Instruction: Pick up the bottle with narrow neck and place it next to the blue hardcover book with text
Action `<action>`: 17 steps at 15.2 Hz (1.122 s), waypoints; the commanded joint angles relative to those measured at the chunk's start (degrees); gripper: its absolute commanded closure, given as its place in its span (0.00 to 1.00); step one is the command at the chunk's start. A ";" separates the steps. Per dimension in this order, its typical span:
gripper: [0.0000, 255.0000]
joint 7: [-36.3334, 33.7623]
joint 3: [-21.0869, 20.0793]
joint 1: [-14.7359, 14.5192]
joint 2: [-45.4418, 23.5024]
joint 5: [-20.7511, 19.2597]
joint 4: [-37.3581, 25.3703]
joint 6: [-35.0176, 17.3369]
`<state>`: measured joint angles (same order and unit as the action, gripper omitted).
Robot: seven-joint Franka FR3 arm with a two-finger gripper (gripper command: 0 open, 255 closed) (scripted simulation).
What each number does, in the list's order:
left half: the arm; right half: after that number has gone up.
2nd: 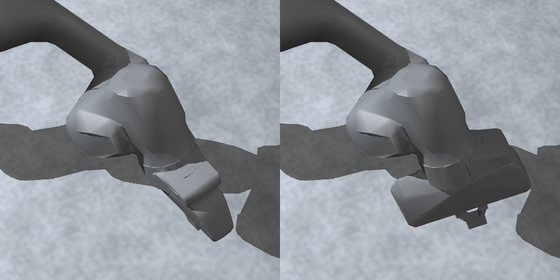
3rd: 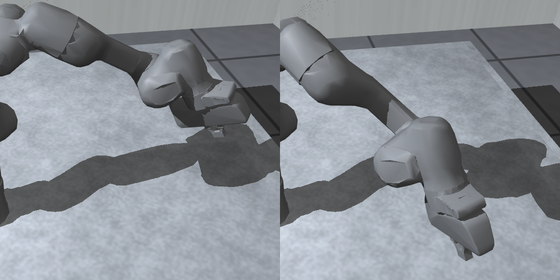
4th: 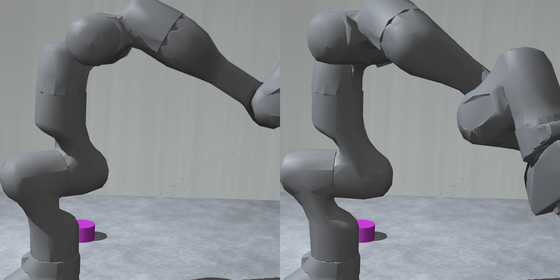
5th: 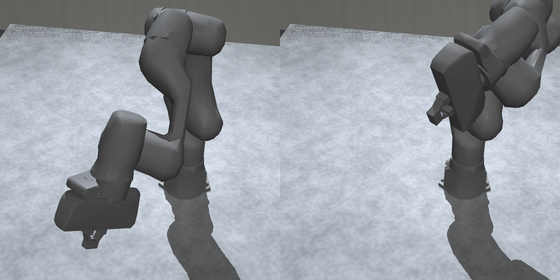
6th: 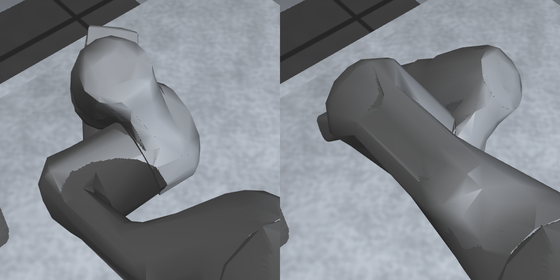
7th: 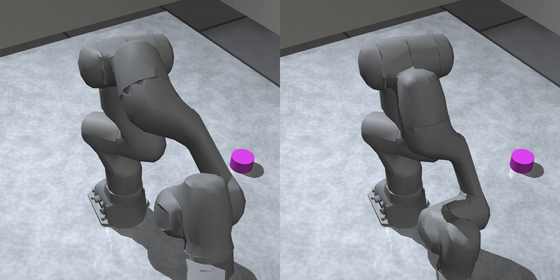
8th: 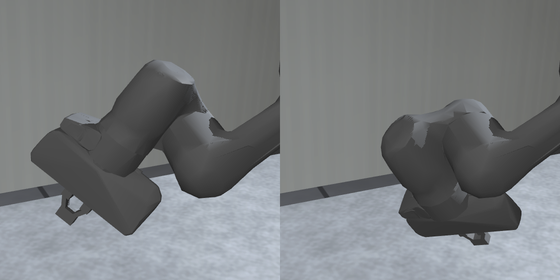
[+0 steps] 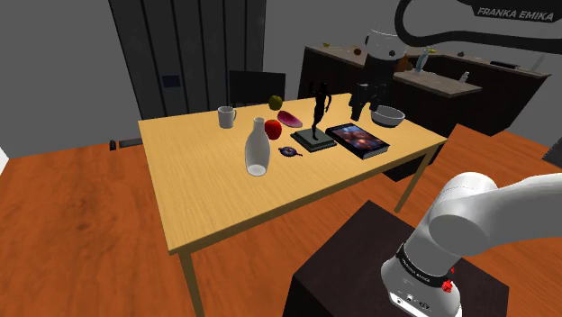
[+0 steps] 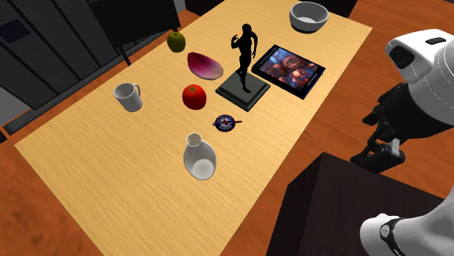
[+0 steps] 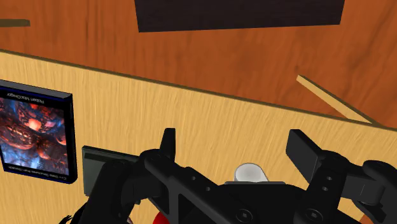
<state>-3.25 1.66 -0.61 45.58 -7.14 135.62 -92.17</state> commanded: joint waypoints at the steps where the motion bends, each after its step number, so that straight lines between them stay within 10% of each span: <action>1: 0.00 0.00 0.00 0.00 0.00 0.00 0.00 0.00; 17: 0.00 -0.18 -0.38 -2.48 -36.10 3.87 -20.05 -13.82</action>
<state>-3.49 1.33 -2.95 11.59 -3.54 117.09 -105.53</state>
